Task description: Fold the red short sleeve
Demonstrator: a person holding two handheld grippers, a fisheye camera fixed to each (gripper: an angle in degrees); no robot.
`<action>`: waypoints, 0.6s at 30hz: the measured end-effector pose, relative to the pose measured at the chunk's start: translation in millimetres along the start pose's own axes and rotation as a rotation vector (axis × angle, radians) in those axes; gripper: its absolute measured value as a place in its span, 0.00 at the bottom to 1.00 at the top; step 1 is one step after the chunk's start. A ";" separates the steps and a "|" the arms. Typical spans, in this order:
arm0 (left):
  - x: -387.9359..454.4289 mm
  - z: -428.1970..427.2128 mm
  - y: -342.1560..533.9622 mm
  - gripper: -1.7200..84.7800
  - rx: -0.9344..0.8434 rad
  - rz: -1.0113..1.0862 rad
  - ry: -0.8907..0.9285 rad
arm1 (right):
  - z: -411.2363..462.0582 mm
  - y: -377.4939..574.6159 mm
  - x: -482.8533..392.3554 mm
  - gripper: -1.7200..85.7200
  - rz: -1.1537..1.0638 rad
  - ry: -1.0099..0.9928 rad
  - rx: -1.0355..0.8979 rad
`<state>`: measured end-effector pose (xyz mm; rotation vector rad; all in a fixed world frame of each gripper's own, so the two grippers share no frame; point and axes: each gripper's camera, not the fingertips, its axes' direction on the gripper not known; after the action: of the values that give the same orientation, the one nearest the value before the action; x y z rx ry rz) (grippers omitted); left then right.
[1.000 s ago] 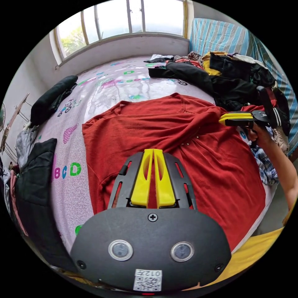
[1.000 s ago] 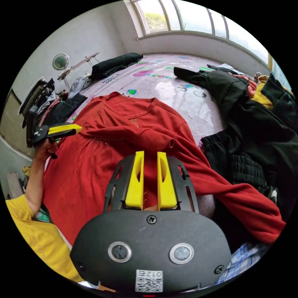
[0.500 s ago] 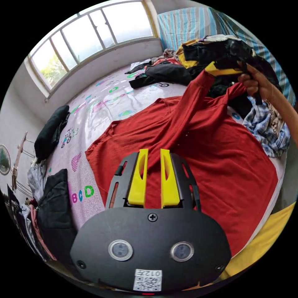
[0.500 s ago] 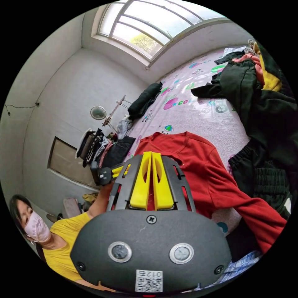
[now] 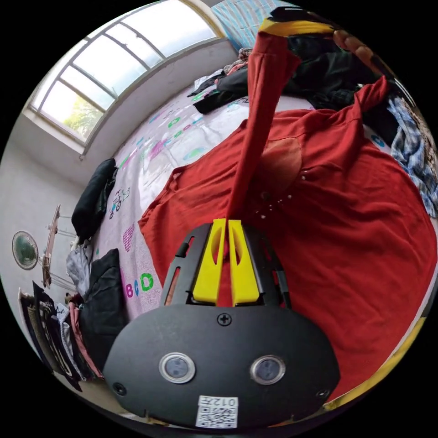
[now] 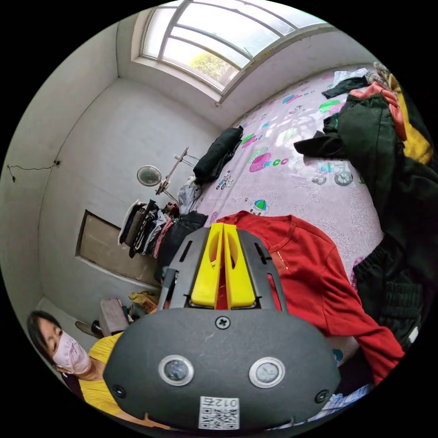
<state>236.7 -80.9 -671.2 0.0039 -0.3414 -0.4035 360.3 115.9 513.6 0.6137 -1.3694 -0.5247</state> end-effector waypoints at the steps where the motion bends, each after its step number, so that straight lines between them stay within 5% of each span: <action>1: -10.9 -5.1 0.5 0.03 0.012 -0.049 0.006 | -0.2 -7.5 -8.2 0.03 -0.054 -0.010 0.012; 10: 16.6 -7.2 28.0 0.02 0.031 0.102 0.107 | 26.8 54.8 71.7 0.03 0.040 0.175 -0.161; 18: -13.8 -5.6 33.9 0.02 0.067 -0.061 0.178 | 102.1 25.5 55.1 0.03 -0.096 0.345 -0.182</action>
<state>239.7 -44.8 -678.6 0.1155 -0.1789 -0.4489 266.2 88.0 580.6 0.5920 -0.9593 -0.5836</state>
